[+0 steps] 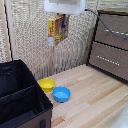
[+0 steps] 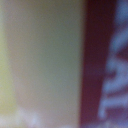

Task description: Kindly direct your grabber toward the cereal bar. Delicately grip the cereal bar using your grabber. Transport the clutched cereal bar to the rear part of the organizer. Set the cereal bar down and place it in the rear section of the organizer.

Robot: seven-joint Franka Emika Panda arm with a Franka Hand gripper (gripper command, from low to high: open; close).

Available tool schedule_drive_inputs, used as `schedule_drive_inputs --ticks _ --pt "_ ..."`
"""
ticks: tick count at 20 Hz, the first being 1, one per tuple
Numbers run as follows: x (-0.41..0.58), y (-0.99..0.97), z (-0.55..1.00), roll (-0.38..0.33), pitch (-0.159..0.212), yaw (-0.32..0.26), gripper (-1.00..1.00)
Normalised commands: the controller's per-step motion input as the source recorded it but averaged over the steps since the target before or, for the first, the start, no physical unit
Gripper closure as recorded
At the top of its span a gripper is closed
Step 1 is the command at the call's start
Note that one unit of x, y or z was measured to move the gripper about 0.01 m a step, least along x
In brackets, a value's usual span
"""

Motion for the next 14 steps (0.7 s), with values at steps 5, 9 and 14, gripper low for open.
schedule_drive_inputs --ticks 5,9,14 --pt "0.089 0.85 0.0 -0.002 0.0 -0.119 1.0" --pt "0.151 0.88 0.02 -0.006 0.0 -0.104 1.0" --pt "0.16 0.88 0.02 -0.01 0.0 -0.103 1.0"
